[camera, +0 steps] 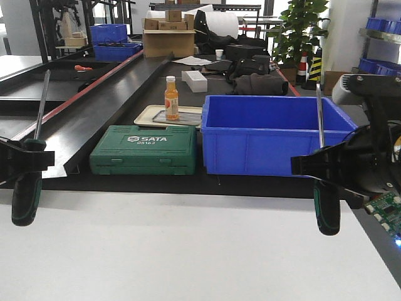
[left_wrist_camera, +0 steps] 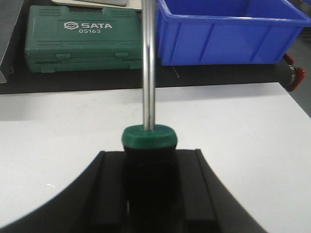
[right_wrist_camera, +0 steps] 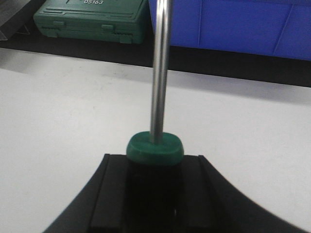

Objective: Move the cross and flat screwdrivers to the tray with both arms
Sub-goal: 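Drive the base away from the table carrying both screwdrivers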

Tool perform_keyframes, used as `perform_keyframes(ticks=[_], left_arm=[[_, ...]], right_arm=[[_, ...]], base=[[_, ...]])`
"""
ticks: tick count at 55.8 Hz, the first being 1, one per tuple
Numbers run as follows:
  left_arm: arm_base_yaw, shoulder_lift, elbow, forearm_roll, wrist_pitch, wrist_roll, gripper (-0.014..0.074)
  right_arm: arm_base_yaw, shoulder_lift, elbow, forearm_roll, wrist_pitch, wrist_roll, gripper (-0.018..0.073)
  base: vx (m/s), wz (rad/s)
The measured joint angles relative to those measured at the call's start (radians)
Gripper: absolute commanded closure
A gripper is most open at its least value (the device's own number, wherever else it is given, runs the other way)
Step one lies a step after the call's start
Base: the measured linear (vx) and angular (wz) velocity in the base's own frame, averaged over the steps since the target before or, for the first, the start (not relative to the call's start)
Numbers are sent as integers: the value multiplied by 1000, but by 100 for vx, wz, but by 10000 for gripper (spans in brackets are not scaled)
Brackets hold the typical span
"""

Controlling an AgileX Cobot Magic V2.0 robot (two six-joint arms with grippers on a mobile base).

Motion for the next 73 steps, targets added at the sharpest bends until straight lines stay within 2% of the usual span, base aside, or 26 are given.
perform_keyframes(ticks=[47, 73], left_arm=[[1, 0, 0, 1, 0, 0, 594], [1, 0, 0, 1, 1, 0, 594]], right_arm=[[0, 0, 0, -1, 0, 0, 567], [0, 0, 0, -1, 0, 0, 567]], base=[[-22, -11], [-23, -52]])
